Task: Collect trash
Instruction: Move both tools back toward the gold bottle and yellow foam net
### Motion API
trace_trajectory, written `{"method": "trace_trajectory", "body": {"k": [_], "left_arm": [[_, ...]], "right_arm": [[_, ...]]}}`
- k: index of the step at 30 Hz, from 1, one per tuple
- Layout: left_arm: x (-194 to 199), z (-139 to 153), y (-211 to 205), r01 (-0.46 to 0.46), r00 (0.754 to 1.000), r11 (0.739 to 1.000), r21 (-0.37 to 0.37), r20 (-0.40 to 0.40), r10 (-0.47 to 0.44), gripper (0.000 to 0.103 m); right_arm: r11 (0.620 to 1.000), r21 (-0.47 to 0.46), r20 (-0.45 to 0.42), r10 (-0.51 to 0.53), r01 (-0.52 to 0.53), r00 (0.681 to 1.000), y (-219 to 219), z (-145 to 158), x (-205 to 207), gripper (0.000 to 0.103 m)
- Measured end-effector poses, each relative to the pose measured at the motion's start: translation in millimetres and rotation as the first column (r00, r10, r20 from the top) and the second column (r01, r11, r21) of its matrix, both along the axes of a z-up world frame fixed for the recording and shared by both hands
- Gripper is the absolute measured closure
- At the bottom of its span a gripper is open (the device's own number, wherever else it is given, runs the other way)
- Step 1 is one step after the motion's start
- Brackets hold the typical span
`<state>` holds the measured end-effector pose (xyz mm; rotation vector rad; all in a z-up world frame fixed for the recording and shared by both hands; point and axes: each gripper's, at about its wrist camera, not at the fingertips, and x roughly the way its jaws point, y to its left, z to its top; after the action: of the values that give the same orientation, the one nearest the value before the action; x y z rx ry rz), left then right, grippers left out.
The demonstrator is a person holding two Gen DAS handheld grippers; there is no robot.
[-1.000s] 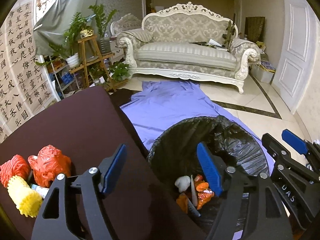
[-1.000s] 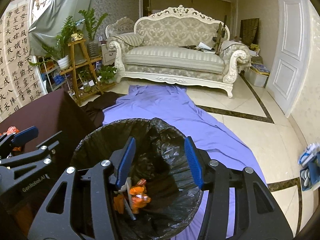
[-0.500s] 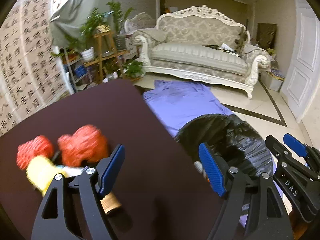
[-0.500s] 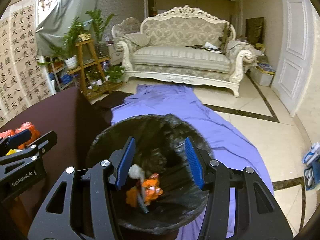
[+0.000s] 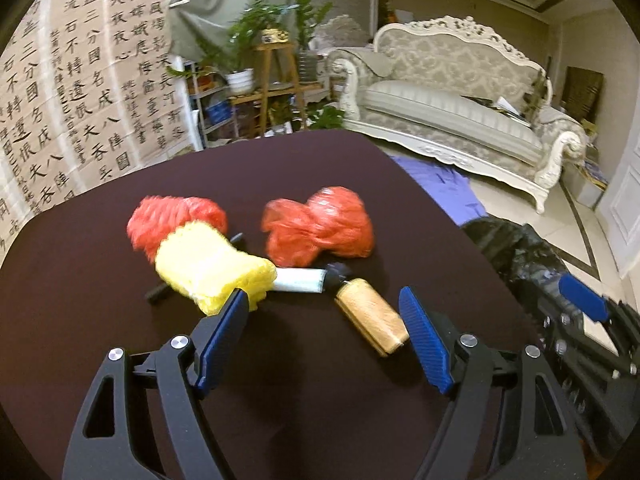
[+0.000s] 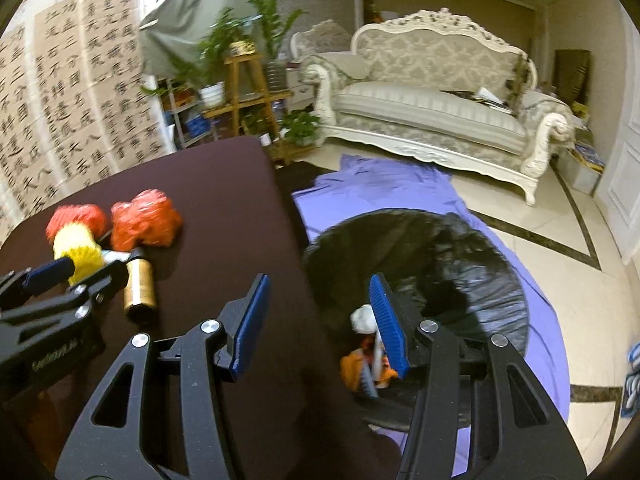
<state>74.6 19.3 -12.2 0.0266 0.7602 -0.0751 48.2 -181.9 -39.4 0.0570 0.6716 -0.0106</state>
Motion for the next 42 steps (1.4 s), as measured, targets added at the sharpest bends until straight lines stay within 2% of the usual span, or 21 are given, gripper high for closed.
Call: {"method": "trace_trajectory", "body": {"k": [6,19,33,42], "left_arm": [[7.2,4.0,19.9,-0.056,0.998,0.998,-0.016,0.007,0.056,0.028],[-7.3,-15.8,70.7,-0.169,0.984,0.985,-0.021,-0.066,0.167,0.028],[-26.5,-13.0,76.3,-0.157,0.985,0.986,-0.062,-0.087,0.151,0.027],[-22.9,-10.6,97.2,-0.209,0.976,0.975,-0.074,-0.080,0.203,0.025]], "right_arm": [[0.999,-0.003,0.001,0.034,-0.034,0.999,14.5,4.9,-1.0,0.053],[0.996,0.013,-0.023,0.092,-0.092,0.995,36.3,3.1,7.7,0.053],[0.992,0.003,-0.029,0.129,-0.129,0.991,53.6,5.6,15.9,0.052],[0.989,0.003,-0.040,0.147,-0.148,0.988,63.3,4.7,23.6,0.052]]}}
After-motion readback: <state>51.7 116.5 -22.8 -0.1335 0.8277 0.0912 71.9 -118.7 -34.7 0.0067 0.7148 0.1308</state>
